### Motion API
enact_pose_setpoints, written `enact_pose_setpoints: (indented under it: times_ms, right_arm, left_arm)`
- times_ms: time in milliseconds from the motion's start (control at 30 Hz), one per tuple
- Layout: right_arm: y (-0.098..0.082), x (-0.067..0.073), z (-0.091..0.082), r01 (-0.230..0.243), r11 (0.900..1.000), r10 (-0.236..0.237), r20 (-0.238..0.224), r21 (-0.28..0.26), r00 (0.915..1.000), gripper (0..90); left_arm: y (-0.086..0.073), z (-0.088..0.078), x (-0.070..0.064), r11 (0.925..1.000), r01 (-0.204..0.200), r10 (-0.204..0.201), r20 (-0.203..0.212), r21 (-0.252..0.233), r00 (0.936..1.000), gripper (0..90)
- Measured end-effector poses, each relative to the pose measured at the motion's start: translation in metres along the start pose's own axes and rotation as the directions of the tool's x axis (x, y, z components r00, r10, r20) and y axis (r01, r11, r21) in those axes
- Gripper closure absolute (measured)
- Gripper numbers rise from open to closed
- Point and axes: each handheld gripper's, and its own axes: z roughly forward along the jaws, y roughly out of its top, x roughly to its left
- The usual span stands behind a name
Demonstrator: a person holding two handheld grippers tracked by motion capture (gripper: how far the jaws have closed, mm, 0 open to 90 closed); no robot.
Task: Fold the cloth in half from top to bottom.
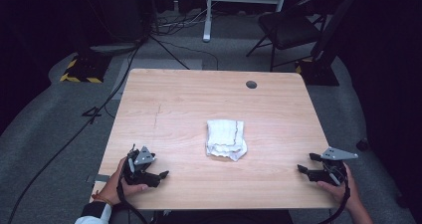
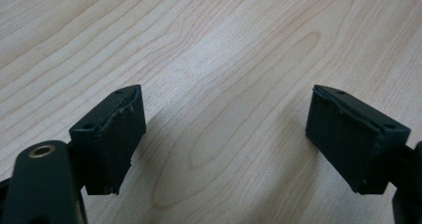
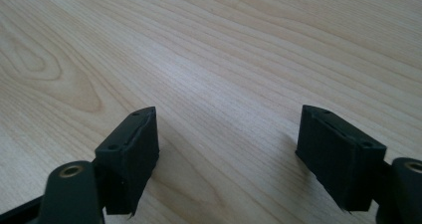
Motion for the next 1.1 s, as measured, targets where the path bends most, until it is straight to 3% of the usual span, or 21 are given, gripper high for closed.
enact_pose_setpoints:
  times_ms: [1100]
  right_arm:
    - [0.0000, 0.0000, 0.0000, -0.001, 1.000, 0.001, 0.002, 0.000, 1.0000, 24.2]
  left_arm:
    - [0.0006, 0.0006, 0.0002, 1.0000, 0.003, -0.003, 0.000, -0.001, 1.0000, 16.0]
